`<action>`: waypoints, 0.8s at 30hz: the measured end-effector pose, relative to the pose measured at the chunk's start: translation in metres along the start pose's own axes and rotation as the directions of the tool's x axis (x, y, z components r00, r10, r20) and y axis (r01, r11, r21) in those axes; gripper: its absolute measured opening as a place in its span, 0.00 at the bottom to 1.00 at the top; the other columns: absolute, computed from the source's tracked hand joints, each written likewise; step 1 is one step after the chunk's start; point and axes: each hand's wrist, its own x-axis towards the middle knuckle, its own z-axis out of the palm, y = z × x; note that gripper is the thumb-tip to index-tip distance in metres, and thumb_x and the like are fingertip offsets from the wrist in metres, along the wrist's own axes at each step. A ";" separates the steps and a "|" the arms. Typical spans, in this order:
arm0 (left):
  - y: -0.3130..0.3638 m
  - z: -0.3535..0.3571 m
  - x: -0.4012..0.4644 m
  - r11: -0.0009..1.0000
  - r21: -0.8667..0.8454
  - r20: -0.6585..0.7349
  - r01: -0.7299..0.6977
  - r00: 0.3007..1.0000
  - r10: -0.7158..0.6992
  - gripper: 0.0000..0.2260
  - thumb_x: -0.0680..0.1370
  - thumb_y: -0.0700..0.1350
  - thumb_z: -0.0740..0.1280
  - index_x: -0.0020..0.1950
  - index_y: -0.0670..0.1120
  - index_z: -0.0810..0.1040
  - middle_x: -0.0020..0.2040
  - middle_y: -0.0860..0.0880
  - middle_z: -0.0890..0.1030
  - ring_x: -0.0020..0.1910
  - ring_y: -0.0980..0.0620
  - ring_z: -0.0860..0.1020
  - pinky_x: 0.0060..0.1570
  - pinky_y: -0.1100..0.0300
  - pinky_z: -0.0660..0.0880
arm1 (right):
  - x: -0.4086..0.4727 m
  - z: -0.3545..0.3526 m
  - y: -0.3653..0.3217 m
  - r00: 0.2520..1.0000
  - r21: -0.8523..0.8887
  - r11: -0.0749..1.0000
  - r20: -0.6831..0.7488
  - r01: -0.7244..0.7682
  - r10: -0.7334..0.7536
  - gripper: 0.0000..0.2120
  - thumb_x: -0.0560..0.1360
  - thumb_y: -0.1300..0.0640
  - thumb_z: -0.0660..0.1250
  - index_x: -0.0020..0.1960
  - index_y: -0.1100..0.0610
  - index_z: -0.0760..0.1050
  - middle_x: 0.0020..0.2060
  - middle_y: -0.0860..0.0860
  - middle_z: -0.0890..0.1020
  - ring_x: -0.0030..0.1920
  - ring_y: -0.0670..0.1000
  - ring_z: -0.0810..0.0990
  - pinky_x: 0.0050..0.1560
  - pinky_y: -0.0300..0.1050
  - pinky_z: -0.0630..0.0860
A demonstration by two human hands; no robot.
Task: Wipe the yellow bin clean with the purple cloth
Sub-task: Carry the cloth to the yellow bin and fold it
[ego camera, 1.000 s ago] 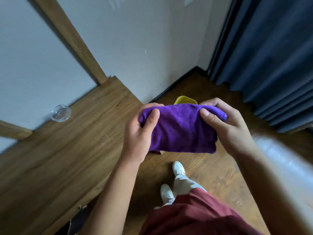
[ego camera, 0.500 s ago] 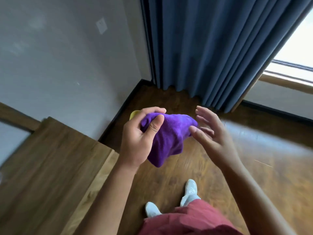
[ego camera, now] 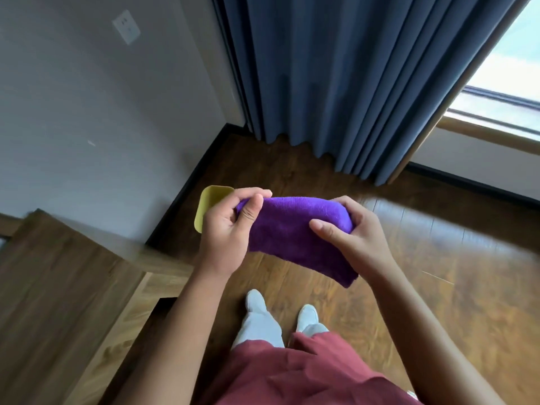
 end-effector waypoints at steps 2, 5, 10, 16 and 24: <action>-0.014 0.005 0.012 0.998 0.024 0.012 0.060 0.998 -0.060 0.09 0.83 0.50 0.65 0.56 0.50 0.85 0.52 0.61 0.85 0.56 0.58 0.82 0.51 0.69 0.76 | 0.015 -0.003 0.007 1.000 0.000 1.000 0.022 -0.018 0.017 0.11 0.71 0.48 0.78 0.50 0.51 0.82 0.41 0.45 0.85 0.42 0.43 0.83 0.43 0.38 0.79; -0.036 0.013 0.036 0.993 0.031 0.001 0.114 0.994 -0.114 0.09 0.83 0.50 0.65 0.55 0.53 0.84 0.51 0.66 0.84 0.56 0.61 0.81 0.51 0.68 0.78 | 0.038 -0.001 0.021 0.998 0.009 0.999 0.051 -0.041 0.041 0.11 0.73 0.50 0.77 0.52 0.52 0.82 0.42 0.46 0.85 0.43 0.44 0.83 0.44 0.38 0.79; -0.107 0.027 0.084 0.985 0.051 -0.003 0.162 0.987 -0.162 0.09 0.84 0.50 0.65 0.56 0.50 0.84 0.50 0.68 0.83 0.54 0.62 0.81 0.52 0.61 0.81 | 0.090 0.012 0.078 0.997 -0.029 0.997 0.043 -0.068 0.069 0.11 0.77 0.53 0.75 0.59 0.51 0.81 0.48 0.43 0.85 0.49 0.43 0.83 0.50 0.39 0.78; -0.245 0.042 0.145 0.979 0.122 -0.013 0.162 0.987 -0.162 0.09 0.84 0.50 0.66 0.56 0.51 0.85 0.49 0.68 0.83 0.55 0.61 0.82 0.50 0.69 0.77 | 0.175 0.046 0.204 0.995 -0.046 0.999 0.096 -0.018 0.022 0.17 0.81 0.59 0.71 0.68 0.49 0.77 0.62 0.40 0.82 0.64 0.39 0.79 0.64 0.35 0.72; -0.440 0.055 0.181 0.943 0.288 0.016 0.166 0.984 -0.178 0.12 0.84 0.51 0.64 0.59 0.49 0.84 0.54 0.60 0.83 0.57 0.61 0.80 0.47 0.71 0.78 | 0.266 0.104 0.401 0.978 0.026 0.998 0.201 0.054 -0.059 0.13 0.82 0.64 0.68 0.66 0.55 0.80 0.60 0.45 0.84 0.63 0.42 0.81 0.65 0.36 0.72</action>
